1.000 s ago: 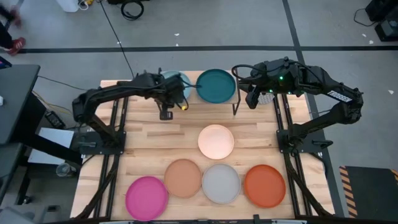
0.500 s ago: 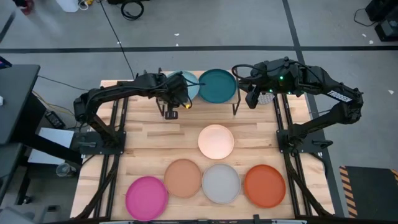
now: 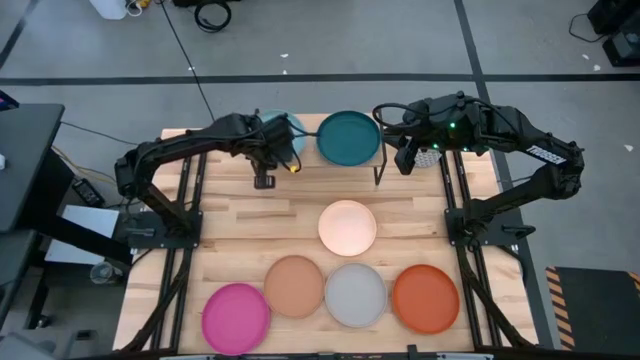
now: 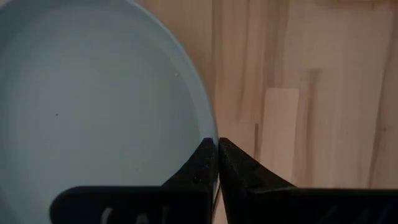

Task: Place and stack plates onto a shelf
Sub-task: Put the light blue plate on the shelf, then stack the pink plate on top of the dark green plate on the shelf

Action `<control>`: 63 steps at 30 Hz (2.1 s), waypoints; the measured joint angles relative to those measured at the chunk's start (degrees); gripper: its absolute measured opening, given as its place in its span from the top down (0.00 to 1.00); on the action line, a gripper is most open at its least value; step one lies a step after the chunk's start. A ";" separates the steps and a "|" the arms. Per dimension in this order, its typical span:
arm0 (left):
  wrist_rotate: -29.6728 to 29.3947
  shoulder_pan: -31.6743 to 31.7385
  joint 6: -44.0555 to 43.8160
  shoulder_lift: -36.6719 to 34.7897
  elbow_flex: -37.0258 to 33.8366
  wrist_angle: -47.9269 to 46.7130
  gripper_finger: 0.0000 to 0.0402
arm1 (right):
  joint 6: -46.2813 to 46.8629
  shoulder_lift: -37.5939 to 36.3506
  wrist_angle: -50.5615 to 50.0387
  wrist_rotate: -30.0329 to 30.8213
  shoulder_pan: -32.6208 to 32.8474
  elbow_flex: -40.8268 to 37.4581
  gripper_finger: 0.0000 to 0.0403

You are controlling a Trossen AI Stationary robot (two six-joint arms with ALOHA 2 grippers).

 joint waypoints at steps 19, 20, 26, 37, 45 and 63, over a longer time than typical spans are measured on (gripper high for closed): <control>1.56 -0.20 2.61 4.94 -0.02 3.99 0.97 | 0.24 0.00 -0.02 -1.07 0.02 0.00 0.67; 1.61 -0.22 2.60 4.94 -0.02 4.25 0.96 | 0.24 0.00 -0.02 -1.07 0.02 0.00 0.67; 2.29 -0.20 1.42 4.92 -0.02 6.10 0.89 | -0.02 0.00 -0.02 -1.09 0.02 0.00 0.67; 7.00 -0.89 -9.67 -1.50 -0.04 5.16 0.68 | -1.22 0.00 -0.03 -1.08 0.02 0.00 0.67; 22.73 -15.87 -29.58 -12.93 -4.53 9.27 0.63 | -1.46 0.00 -0.07 -1.07 0.02 0.00 0.67; 20.49 -54.59 -74.70 -13.57 -35.08 22.89 0.65 | -4.28 0.00 -0.02 -1.78 0.02 0.00 0.67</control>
